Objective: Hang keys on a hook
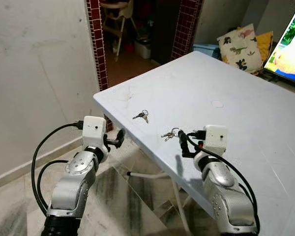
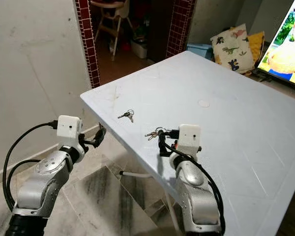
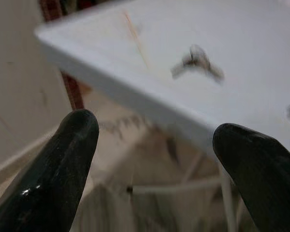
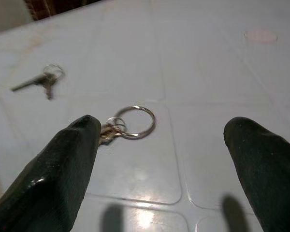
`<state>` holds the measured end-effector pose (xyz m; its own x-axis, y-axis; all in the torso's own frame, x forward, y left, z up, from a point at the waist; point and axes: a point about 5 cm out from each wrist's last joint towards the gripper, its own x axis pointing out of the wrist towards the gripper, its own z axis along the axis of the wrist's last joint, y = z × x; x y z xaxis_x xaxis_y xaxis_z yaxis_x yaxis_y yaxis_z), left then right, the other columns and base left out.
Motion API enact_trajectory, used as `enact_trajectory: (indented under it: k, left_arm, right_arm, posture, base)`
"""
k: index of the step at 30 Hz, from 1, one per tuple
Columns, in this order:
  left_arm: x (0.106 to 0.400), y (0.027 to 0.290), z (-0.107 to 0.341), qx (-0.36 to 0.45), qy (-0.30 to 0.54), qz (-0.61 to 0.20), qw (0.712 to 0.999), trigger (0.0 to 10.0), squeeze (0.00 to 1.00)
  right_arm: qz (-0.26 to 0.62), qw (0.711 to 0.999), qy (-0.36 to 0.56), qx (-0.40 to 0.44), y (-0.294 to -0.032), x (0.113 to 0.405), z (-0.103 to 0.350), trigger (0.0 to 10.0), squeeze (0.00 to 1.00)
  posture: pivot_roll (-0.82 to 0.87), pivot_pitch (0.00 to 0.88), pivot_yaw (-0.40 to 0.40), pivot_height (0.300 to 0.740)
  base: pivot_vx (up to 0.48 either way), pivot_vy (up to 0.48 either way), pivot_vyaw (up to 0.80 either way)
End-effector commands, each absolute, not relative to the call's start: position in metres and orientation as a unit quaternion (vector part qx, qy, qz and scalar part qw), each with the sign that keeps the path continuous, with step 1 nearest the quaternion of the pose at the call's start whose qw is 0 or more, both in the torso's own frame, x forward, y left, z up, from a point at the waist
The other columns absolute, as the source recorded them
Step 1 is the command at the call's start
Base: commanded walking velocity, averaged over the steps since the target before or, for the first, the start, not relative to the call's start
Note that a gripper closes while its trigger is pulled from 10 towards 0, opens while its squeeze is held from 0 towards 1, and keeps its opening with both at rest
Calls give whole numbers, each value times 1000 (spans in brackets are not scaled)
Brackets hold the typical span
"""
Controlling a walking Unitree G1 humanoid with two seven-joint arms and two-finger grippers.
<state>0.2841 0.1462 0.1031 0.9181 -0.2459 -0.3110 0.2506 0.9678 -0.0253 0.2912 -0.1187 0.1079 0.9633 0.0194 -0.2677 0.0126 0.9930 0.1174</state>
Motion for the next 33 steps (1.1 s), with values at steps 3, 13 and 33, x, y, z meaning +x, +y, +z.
enact_trajectory:
  k: [3,13,33]
  left_arm:
    - [273,144,98,25,185,-165,968,10000,0]
    - [256,138,97,19,206,-198,958,10000,0]
    - [232,156,108,14,207,-133,969,10000,0]
  right_arm:
    - [-17,983,164,85,-107,303,105,10000,0]
    - [10,975,191,116,-76,318,96,10000,0]
    - [29,974,157,161,-36,340,103,10000,0]
  posture:
    - [133,32,-43,740]
    - [162,47,-63,740]
    - [320,102,-144,740]
  base:
    - [0,0,0]
    - [0,0,0]
    - [0,0,0]
